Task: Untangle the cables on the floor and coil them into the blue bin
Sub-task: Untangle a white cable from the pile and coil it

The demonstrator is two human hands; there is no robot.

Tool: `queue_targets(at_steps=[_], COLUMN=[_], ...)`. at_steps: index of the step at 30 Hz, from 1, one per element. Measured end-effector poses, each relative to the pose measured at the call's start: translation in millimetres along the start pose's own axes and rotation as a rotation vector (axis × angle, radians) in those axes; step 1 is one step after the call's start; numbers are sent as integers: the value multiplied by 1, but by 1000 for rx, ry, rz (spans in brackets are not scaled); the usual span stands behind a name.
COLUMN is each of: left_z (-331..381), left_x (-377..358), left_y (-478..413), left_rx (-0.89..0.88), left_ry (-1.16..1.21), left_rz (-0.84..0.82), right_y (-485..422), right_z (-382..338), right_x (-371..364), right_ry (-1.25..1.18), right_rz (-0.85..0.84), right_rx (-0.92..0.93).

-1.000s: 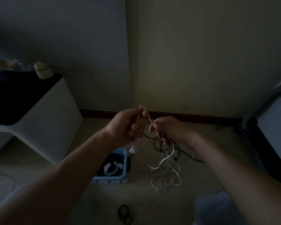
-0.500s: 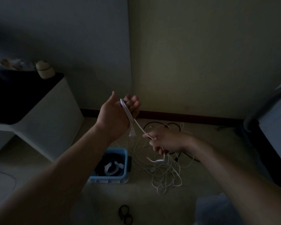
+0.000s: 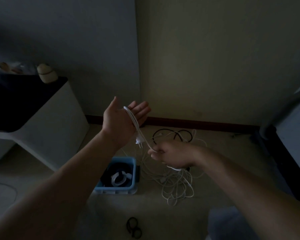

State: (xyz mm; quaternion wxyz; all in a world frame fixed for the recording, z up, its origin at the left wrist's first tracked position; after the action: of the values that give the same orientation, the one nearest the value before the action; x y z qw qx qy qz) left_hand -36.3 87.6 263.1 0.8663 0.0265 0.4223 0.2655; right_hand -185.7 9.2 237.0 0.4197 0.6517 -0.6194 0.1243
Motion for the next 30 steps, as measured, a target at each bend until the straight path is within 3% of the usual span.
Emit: queue_targets(at_steps=[6, 10, 15, 21, 24, 30], left_z=[-5, -12, -30, -50, -49, -48], left_x=[3, 0, -7, -23, -18, -21], left_y=[-2, -2, -2, 10, 11, 14], left_rx=[24, 46, 157, 411, 412, 357], left_ry=[23, -166, -570, -724, -864, -800], left_rz=[-19, 4, -4, -226, -316, -425], right_y=[5, 6, 7, 16, 20, 16], right_z=[-1, -6, -14, 5, 19, 33], right_x=[2, 2, 12, 39, 53, 59], right_ry=[26, 80, 44, -230, -326, -392], right_rz=[-126, -130, 117, 483, 621, 716], right_rx=[-51, -15, 139, 282, 264, 269])
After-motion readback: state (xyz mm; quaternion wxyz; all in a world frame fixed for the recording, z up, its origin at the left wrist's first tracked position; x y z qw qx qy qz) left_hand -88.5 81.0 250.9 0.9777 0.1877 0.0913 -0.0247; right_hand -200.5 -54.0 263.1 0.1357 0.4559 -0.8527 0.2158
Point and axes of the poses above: each hand's wrist, its own y-axis away from the middle knuckle, its own x-axis out of the back of the hand, z = x × y, the point moved 3 cm from there along -y, towards the middle knuckle, and after that the axes turned 4 degrees about x, right-handed, at the moved point
